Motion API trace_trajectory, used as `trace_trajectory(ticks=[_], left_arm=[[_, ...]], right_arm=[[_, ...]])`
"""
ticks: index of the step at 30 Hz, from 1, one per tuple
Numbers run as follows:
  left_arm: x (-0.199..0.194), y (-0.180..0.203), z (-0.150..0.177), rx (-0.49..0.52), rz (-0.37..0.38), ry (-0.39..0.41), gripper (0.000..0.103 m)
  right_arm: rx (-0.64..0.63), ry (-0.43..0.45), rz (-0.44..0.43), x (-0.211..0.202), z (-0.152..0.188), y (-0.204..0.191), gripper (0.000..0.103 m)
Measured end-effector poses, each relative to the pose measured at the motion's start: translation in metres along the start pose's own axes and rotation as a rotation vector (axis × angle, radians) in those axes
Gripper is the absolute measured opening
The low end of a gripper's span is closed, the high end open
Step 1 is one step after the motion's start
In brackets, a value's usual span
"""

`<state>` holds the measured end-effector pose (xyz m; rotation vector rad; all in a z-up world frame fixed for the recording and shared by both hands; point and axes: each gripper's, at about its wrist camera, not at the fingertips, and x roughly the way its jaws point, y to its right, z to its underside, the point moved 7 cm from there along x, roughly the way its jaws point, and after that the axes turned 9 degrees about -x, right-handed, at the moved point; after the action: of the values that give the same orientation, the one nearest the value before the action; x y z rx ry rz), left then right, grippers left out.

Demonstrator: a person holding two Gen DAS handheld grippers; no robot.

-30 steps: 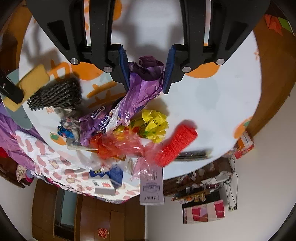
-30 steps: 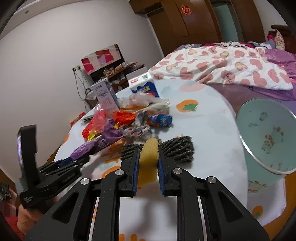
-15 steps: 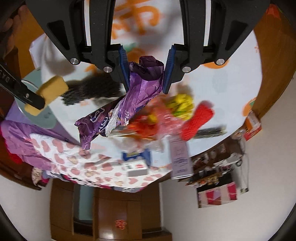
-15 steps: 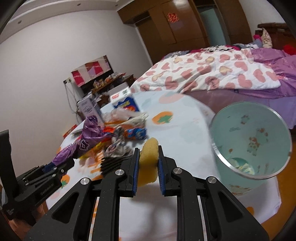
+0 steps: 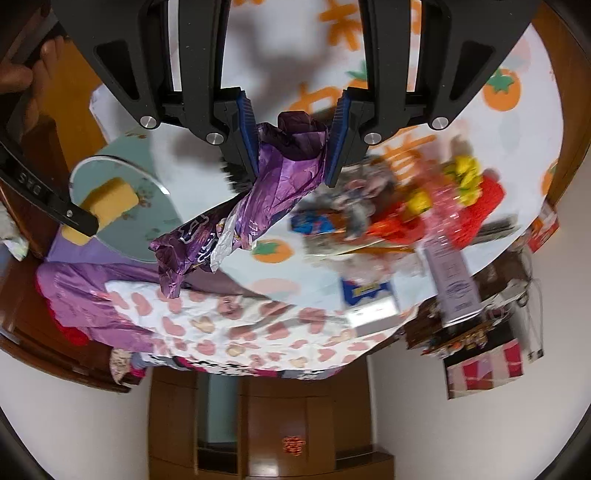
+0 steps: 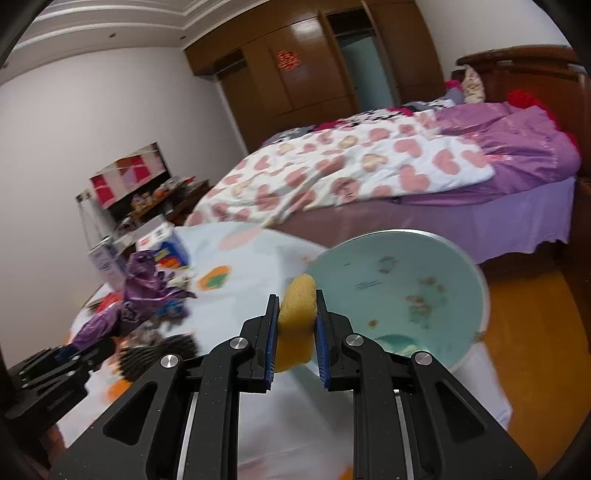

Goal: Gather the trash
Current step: 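Carry sponge and purple wrapper over the wastebasket and open both tools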

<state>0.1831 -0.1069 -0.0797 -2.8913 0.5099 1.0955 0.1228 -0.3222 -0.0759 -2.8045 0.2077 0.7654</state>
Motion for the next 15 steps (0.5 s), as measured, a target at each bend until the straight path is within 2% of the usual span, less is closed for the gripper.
trace_trajectory(ticks=[8, 15], left_arm=[[0.015, 0.058, 0.001, 0.081, 0.067, -0.006, 0.034], [0.039, 0.111, 0.007, 0.136, 0.128, -0.056, 0.034]], right_arm=[[0.014, -0.011, 0.121, 0.004, 0.003, 0.056, 0.019], [0.000, -0.055, 0.166, 0.016, 0.009, 0.082, 0.019]])
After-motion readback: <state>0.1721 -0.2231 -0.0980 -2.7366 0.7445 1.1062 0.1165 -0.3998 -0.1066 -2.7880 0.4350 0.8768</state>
